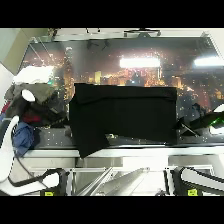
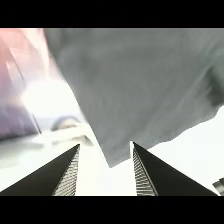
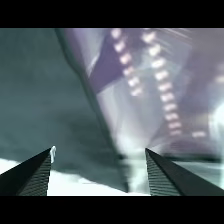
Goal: Fold the shirts.
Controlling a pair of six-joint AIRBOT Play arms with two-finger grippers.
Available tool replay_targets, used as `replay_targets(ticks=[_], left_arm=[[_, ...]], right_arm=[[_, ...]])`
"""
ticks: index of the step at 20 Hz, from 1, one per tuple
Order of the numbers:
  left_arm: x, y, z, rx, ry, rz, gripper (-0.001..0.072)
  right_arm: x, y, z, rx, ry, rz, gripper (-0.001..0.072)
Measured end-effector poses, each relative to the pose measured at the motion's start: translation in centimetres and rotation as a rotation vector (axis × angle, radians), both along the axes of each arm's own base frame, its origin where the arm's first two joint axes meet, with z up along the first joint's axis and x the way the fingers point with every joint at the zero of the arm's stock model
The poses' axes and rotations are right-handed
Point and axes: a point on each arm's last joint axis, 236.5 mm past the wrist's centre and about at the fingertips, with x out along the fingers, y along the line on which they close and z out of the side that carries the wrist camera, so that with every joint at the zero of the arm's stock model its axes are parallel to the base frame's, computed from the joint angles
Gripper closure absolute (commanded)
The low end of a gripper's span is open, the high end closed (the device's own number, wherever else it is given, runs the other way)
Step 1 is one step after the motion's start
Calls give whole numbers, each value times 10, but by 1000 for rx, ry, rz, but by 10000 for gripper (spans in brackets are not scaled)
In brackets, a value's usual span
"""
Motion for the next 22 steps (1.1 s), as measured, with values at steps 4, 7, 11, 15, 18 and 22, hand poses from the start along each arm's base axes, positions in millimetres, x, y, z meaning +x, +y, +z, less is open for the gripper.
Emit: replay_targets(ticks=[4,7,11,15,18,22], left_arm=[[-44,-7,-16,7,-11,48,363],[-60,-18,-28,-15,-54,98,363],[-73,-30,-48,-39,-97,148,362],[-72,-48,-64,-101,-101,186,363],[-67,-62,-71,-142,-72,166,365],[-52,-69,-70,-152,-54,69,703]], right_arm=[[-4,30,-5,80,-9,35,72],[-4,54,-6,150,-13,73,72],[-5,72,-5,195,-13,119,72],[-6,77,-5,209,-18,134,72],[-4,78,-5,210,-24,135,72],[-5,74,-7,194,-27,144,412]])
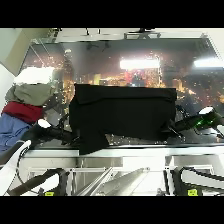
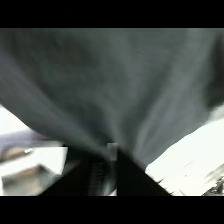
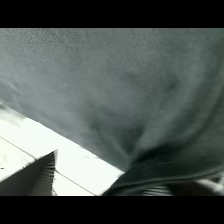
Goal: Fold the shirts.
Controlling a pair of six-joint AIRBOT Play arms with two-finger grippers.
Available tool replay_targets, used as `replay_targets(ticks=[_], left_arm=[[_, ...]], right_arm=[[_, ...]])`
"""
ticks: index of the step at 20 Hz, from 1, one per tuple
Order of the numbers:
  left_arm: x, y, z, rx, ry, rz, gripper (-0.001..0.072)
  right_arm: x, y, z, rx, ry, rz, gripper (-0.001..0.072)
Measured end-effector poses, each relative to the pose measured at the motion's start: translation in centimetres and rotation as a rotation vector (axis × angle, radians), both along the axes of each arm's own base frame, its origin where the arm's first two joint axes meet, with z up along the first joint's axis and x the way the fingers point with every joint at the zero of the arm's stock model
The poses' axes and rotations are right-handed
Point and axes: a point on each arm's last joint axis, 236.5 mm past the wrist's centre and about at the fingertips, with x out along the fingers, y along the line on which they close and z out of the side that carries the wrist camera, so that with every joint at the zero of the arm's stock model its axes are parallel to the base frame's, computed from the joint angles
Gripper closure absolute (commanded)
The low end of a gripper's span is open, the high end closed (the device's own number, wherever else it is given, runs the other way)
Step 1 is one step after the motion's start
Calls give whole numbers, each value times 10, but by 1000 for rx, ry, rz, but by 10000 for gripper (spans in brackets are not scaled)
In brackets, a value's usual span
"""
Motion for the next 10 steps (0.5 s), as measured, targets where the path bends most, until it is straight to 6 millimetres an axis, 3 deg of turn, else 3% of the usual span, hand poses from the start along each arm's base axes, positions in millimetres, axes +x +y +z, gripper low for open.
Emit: replay_targets(ticks=[1,3,4,5,10], left_arm=[[14,0,1,10,-36,-3,703],[38,3,7,30,-96,-17,703],[48,4,13,35,-121,-29,702],[57,1,24,18,-140,-36,700],[101,-6,90,-16,-289,-40,684]], right_arm=[[2,-5,-3,-24,-12,3,499],[13,-11,-4,-55,-46,0,512],[15,-15,-4,-65,-53,5,655],[19,-21,-3,-87,-66,13,691],[33,-44,22,-101,-65,-1,692]])
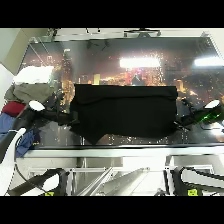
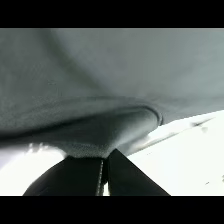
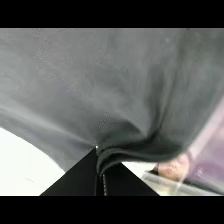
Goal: Fold the shirts.
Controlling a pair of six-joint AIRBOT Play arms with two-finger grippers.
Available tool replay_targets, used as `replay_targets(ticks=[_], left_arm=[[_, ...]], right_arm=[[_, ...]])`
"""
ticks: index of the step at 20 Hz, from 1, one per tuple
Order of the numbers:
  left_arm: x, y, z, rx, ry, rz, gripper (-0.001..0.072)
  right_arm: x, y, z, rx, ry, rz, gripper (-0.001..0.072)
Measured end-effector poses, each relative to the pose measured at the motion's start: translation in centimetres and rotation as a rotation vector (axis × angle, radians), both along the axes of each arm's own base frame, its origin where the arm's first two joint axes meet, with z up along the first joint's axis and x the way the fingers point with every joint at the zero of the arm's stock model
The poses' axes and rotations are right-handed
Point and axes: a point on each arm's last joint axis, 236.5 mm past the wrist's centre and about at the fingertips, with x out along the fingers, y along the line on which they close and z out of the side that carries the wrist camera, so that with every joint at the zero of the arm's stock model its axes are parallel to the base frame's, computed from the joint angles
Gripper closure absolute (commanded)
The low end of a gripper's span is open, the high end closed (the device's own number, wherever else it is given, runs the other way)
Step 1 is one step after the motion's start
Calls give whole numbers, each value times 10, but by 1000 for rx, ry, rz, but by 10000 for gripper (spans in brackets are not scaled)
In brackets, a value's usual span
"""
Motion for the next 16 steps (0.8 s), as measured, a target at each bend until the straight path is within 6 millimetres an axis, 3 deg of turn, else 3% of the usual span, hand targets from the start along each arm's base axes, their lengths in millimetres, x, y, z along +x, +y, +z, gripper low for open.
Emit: replay_targets(ticks=[4,8,13,16], left_arm=[[15,0,53,-2,-121,17,685],[32,-6,80,-2,-188,11,686],[87,-4,82,18,-210,6,687],[127,-5,69,47,-213,-17,687]], right_arm=[[3,-31,10,-77,17,-39,692],[28,-42,30,-113,-49,-55,692],[97,-47,67,-197,-265,-47,691],[138,-48,69,-242,-364,-56,691]])
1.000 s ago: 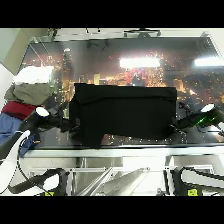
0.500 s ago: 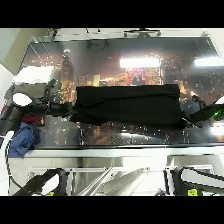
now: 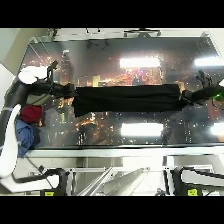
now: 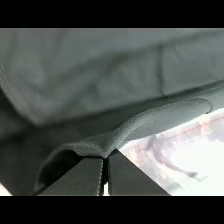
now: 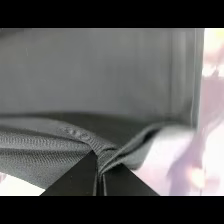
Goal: Fold the shirts.
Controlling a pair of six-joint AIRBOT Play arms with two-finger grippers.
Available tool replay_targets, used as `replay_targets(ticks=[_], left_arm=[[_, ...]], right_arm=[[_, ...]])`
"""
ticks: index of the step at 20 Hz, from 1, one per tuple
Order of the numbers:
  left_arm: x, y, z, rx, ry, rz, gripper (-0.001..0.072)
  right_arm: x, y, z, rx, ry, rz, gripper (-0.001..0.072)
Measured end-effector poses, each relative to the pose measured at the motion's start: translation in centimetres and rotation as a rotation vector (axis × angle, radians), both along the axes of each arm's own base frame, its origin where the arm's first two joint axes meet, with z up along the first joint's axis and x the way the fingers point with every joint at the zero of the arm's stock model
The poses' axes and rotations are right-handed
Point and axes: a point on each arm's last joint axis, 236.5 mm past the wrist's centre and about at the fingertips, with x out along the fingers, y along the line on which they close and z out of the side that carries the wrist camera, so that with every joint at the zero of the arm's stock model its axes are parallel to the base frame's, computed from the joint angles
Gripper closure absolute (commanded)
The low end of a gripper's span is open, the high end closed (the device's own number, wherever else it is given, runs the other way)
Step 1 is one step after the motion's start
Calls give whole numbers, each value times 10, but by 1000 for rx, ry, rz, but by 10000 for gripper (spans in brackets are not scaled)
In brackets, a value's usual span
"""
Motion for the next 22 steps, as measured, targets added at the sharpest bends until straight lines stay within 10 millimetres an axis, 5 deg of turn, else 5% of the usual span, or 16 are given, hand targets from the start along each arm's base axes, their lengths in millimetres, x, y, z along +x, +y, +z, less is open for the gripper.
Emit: replay_targets(ticks=[7,12,16,17,18,19,22], left_arm=[[68,-4,-68,55,56,-49,689],[82,-11,-109,67,116,-93,695],[89,-16,-117,69,121,-88,694],[90,-16,-119,71,123,-85,673],[91,-16,-119,71,122,-81,512],[91,-16,-119,70,124,-78,393],[93,-26,-109,21,128,-55,393]], right_arm=[[68,-14,-41,-79,-129,-64,691],[83,-21,-60,-115,-159,-50,692],[88,-25,-62,-137,-175,-40,690],[89,-26,-62,-144,-178,-34,604],[91,-27,-60,-149,-187,-33,362],[93,-29,-59,-162,-194,-27,208],[106,-33,-44,-176,-235,-27,190]])
